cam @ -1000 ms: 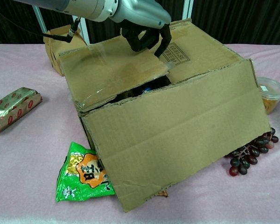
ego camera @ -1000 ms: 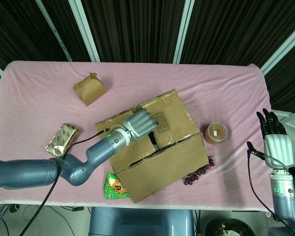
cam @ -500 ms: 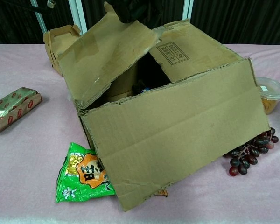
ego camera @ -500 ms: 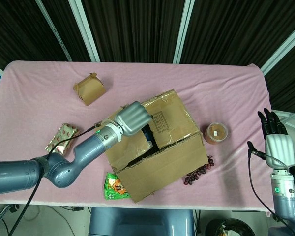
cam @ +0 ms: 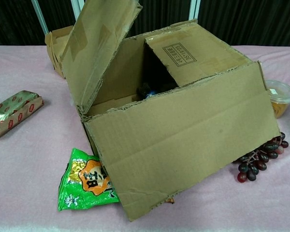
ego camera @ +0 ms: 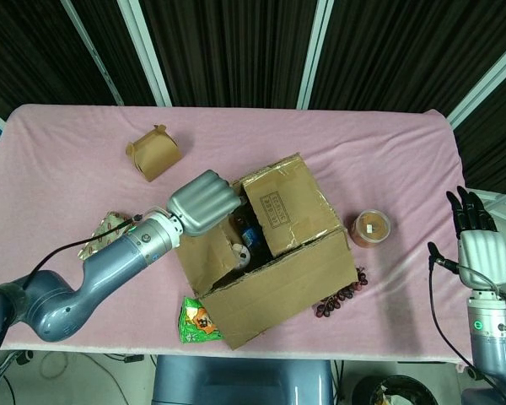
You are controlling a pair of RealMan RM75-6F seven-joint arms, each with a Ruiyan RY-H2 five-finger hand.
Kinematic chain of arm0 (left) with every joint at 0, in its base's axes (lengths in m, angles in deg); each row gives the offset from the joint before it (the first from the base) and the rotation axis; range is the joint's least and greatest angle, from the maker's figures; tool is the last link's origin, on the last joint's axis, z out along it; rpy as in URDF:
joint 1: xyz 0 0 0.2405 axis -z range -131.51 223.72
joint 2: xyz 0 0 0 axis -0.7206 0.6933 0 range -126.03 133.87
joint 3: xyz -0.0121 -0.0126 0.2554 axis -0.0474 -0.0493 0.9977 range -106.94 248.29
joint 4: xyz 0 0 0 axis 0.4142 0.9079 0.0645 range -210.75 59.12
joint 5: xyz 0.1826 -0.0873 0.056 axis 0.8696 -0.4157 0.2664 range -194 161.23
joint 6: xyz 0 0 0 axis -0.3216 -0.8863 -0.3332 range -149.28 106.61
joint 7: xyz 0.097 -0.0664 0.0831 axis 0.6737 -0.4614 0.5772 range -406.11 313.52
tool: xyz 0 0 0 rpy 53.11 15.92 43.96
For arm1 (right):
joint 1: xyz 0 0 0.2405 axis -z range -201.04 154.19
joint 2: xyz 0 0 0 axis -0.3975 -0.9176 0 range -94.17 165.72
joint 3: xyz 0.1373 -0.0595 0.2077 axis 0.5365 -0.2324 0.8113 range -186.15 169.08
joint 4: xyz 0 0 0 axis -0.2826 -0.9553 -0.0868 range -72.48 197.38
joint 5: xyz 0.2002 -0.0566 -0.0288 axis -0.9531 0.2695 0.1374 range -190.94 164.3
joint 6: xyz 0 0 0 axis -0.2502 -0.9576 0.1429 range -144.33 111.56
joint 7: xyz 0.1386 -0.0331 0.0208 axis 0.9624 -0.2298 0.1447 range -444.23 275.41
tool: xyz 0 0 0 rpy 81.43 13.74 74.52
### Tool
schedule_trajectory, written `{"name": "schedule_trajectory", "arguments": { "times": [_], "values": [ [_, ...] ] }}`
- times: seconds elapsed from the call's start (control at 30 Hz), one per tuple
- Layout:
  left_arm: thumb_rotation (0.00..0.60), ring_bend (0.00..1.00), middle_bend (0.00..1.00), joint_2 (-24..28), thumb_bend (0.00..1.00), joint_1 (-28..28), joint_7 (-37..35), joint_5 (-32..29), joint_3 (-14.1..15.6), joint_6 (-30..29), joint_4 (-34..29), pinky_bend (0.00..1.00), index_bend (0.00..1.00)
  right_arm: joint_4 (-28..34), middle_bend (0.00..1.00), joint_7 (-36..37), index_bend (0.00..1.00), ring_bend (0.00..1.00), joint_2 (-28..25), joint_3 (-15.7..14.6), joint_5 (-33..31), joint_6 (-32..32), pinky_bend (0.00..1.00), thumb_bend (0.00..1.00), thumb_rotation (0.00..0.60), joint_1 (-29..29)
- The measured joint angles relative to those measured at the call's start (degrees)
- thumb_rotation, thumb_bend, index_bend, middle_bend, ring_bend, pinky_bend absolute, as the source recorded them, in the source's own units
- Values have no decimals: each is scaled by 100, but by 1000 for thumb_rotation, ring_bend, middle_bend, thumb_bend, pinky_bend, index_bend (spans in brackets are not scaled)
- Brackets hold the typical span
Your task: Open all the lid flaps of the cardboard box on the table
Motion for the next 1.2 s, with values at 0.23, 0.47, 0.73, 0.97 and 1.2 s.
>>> {"name": "schedule_trajectory", "arguments": {
  "times": [0.23,0.47,0.73,0.97,1.2],
  "values": [
    [600,474,629,615,895,-230,-316,364,-70,136,-391,531,429,1,0,-3,0,0,8,12,-7,17,224,319,600,13],
    [600,474,628,1229,888,-544,-603,737,-121,233,-729,531,415,13,0,-3,0,0,24,1,35,21,224,319,600,18],
    [600,473,623,1807,883,-1090,-994,1239,-155,222,-1070,531,387,36,0,-49,0,0,39,-16,90,0,224,318,600,31],
    [600,465,615,2199,878,-1724,-1402,1823,-145,95,-1298,531,363,41,0,-97,0,0,41,-16,82,18,224,319,600,41],
    [600,457,605,2563,865,-2411,-1864,2426,-78,-96,-1487,530,342,59,0,-105,0,0,40,0,42,38,224,318,600,56]
  ]
}}
